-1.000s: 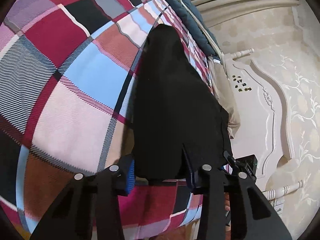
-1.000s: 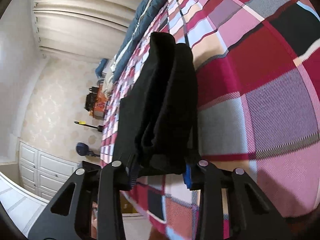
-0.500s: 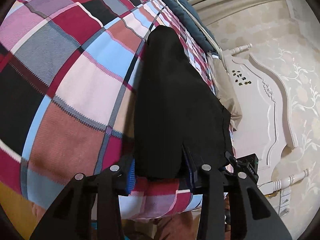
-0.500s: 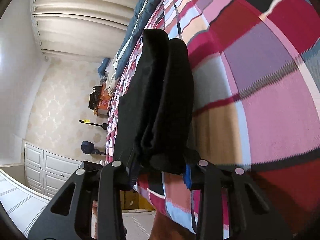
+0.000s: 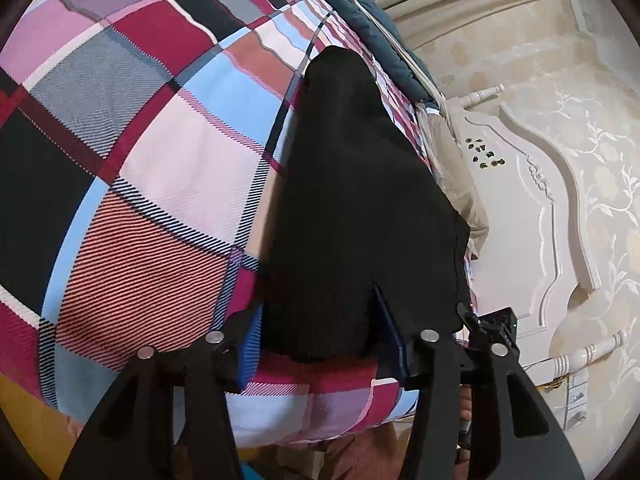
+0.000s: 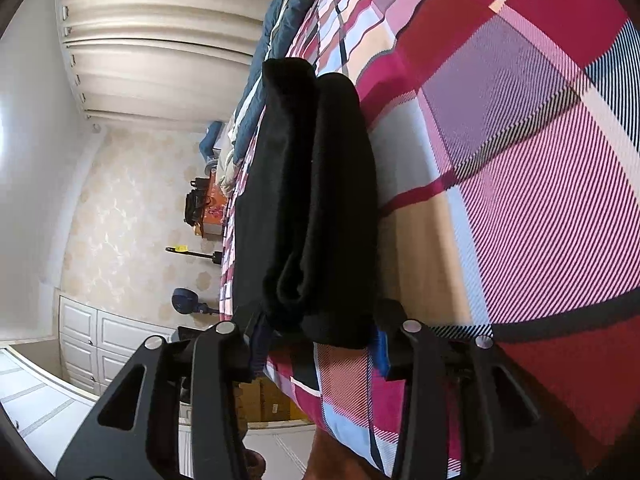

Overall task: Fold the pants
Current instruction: 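Lower the folded garment onto the bed and open both grippers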

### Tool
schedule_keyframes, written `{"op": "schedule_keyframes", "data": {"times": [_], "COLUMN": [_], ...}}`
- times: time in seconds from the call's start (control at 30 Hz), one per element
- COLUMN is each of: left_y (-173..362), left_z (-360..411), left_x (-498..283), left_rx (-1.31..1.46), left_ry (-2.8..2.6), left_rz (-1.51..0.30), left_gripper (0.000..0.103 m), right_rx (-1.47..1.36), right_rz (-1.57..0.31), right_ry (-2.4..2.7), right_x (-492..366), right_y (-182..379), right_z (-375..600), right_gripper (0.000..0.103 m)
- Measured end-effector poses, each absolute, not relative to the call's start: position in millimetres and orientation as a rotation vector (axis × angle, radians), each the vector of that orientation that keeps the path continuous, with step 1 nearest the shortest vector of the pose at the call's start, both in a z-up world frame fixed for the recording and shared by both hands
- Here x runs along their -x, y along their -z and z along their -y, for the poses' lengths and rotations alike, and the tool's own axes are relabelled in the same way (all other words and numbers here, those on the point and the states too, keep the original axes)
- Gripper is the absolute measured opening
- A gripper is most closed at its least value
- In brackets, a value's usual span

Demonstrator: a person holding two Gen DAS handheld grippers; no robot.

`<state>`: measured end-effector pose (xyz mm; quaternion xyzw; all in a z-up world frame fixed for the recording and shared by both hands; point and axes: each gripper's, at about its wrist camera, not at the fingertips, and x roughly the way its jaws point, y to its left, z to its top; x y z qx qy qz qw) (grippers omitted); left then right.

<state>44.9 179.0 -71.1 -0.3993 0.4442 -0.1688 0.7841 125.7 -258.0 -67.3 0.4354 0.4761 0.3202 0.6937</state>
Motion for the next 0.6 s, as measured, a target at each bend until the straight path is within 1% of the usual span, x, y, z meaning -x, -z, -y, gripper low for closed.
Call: {"op": "schedule_keyframes", "data": {"times": [0.03,0.13,0.23,0.27,0.3,0.4,0.6], "left_y": [72.1,72.6,70.4,68.2,65.7,62.3,58.0], "left_z": [-179.9,-180.6,-177.1,-174.5,-170.6,-160.9,-152.8], "left_x": [-44.8,-44.7,-44.8,-44.9,-45.0,-46.1,-46.1], "left_rx": [0.872,0.890,0.888,0.883,0.867,0.810,0.761], "left_ry": [0.372,0.393,0.419,0.433,0.438,0.424,0.387], "left_rz": [-0.955,-0.950,-0.940,-0.932,-0.930,-0.938,-0.949], "left_gripper": [0.054,0.059,0.071,0.078,0.083,0.087,0.088], "right_rx": [-0.979,-1.025,-1.068,-1.076,-1.079,-1.090,-1.135], "right_rz": [-1.061,-1.044,-1.025,-1.019,-1.013,-0.996,-0.973], "right_ry": [-0.718,-0.739,-0.762,-0.765,-0.768,-0.776,-0.780], "right_x": [-124.6,-124.4,-122.8,-122.2,-119.9,-117.5,-111.5], "right_y": [67.8,71.2,73.5,73.8,75.2,77.1,78.7], "right_z": [258.4,262.4,266.4,267.3,269.5,272.9,278.8], "right_gripper": [0.041,0.047,0.049,0.050,0.050,0.054,0.055]}}
